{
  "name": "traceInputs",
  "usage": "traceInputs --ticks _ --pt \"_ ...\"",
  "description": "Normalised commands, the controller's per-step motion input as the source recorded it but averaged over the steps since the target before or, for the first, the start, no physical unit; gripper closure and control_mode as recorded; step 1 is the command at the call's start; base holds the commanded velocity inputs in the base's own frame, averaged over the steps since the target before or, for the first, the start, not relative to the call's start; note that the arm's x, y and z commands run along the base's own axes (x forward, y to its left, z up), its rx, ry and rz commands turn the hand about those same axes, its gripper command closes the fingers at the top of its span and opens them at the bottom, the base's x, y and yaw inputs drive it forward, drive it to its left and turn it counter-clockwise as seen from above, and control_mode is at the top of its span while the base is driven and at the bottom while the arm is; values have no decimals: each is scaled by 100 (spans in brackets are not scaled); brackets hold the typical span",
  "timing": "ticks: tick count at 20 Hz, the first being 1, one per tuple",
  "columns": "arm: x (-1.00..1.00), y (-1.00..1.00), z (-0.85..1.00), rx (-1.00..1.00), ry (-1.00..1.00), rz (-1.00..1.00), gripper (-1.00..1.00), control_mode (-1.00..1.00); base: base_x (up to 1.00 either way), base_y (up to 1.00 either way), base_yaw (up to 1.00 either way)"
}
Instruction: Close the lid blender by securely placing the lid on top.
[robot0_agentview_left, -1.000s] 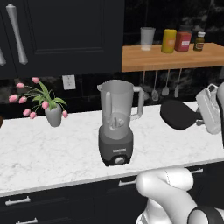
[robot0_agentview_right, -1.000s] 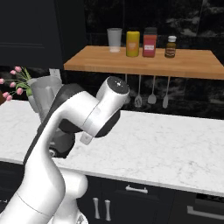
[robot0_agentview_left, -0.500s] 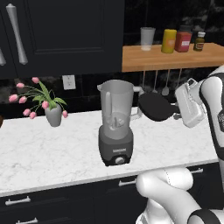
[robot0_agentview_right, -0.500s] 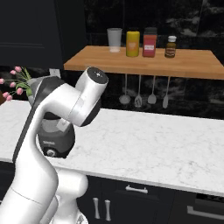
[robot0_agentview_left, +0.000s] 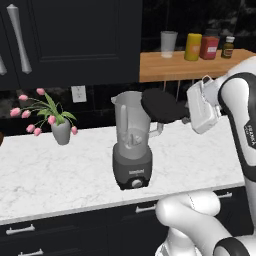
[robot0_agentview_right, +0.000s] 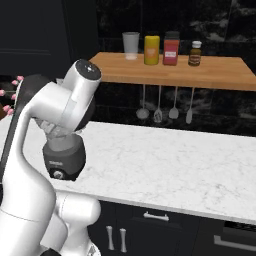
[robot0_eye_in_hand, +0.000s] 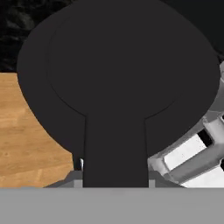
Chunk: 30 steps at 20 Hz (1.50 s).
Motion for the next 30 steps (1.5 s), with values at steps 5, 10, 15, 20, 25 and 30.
traceInputs --ticks 5,10,15,20,25,30 --pt "18 39 46 0 -7 -1 100 -100 0 0 0" --pt "47 28 8 -3 -2 -3 100 -100 0 0 0" --pt "43 2 0 -7 0 0 100 -100 0 0 0" --pt "28 0 9 -6 0 0 100 -100 0 0 0" --pt "20 0 6 -4 0 0 100 -100 0 0 0" --pt "12 0 0 -4 0 2 100 -100 0 0 0"
